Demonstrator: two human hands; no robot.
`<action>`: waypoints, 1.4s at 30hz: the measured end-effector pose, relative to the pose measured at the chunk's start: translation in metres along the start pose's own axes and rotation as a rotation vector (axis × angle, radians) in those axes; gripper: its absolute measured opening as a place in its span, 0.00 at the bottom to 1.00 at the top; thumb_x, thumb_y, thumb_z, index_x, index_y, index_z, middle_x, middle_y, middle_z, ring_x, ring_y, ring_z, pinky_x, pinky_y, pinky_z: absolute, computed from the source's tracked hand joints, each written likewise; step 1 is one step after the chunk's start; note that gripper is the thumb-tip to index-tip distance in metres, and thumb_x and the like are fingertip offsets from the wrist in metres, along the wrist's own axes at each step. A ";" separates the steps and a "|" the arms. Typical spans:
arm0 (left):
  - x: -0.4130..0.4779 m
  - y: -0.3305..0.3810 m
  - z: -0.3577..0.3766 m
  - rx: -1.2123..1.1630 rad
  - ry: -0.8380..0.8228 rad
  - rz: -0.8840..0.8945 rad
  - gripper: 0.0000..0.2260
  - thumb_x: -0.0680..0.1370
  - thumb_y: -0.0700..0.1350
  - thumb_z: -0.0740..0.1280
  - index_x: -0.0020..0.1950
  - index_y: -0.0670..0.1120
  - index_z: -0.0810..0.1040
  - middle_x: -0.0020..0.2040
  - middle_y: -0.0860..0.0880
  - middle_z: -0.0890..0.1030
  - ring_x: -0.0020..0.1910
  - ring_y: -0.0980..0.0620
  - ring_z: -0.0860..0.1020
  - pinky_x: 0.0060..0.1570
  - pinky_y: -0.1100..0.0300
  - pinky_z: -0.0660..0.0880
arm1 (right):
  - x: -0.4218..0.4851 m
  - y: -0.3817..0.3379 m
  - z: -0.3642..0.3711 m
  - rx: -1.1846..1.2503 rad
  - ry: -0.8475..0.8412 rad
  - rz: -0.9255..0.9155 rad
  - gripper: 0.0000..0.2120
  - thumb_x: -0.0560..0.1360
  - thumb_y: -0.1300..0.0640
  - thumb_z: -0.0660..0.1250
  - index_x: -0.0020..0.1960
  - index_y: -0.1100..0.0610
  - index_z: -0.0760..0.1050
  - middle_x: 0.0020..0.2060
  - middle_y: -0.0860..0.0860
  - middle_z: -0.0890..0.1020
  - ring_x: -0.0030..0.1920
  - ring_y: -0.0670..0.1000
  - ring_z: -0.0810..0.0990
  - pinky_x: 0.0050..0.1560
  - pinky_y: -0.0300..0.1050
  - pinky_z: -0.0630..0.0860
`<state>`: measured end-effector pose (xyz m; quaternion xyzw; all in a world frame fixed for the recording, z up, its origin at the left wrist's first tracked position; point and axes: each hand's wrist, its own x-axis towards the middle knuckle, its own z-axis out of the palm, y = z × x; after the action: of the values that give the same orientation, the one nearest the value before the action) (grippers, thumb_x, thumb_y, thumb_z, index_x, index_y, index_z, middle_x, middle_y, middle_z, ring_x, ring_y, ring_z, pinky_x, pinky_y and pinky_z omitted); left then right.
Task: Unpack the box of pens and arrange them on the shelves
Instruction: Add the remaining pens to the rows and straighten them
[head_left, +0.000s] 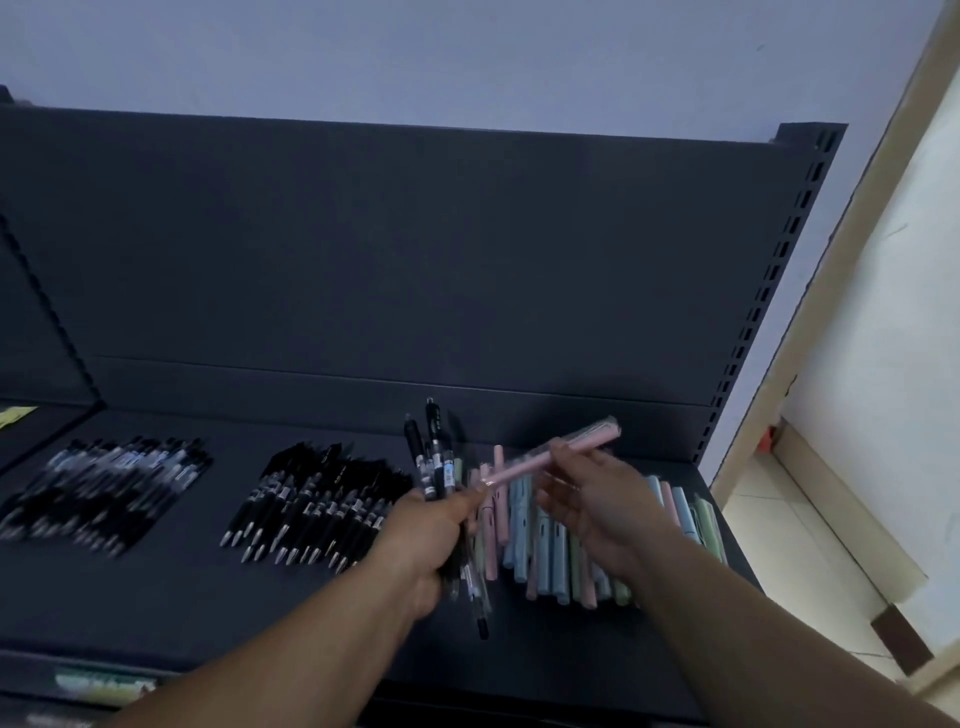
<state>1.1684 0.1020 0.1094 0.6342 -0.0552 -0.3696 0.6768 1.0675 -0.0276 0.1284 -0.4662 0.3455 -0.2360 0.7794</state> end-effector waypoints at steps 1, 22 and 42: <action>0.002 0.000 -0.003 0.006 0.012 -0.007 0.13 0.73 0.45 0.73 0.55 0.40 0.78 0.39 0.45 0.80 0.38 0.49 0.77 0.44 0.51 0.79 | 0.005 -0.004 -0.002 -0.080 0.042 -0.030 0.08 0.79 0.57 0.66 0.49 0.62 0.78 0.38 0.54 0.80 0.39 0.50 0.79 0.42 0.45 0.80; -0.004 0.014 -0.022 -0.022 -0.106 -0.044 0.09 0.76 0.47 0.70 0.44 0.42 0.75 0.29 0.49 0.76 0.27 0.54 0.74 0.24 0.64 0.72 | 0.021 0.021 0.003 -1.414 0.074 -0.539 0.14 0.79 0.47 0.62 0.59 0.53 0.78 0.55 0.49 0.80 0.52 0.47 0.78 0.53 0.36 0.67; -0.014 0.016 -0.010 0.174 0.042 0.203 0.09 0.79 0.51 0.64 0.49 0.45 0.74 0.33 0.50 0.78 0.32 0.54 0.76 0.34 0.60 0.73 | -0.050 0.008 -0.003 -0.742 -0.068 -0.247 0.05 0.78 0.53 0.66 0.50 0.49 0.80 0.33 0.48 0.80 0.28 0.43 0.74 0.28 0.33 0.72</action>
<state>1.1707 0.1171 0.1279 0.6893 -0.1365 -0.2796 0.6542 1.0328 0.0088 0.1359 -0.7619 0.3226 -0.1716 0.5348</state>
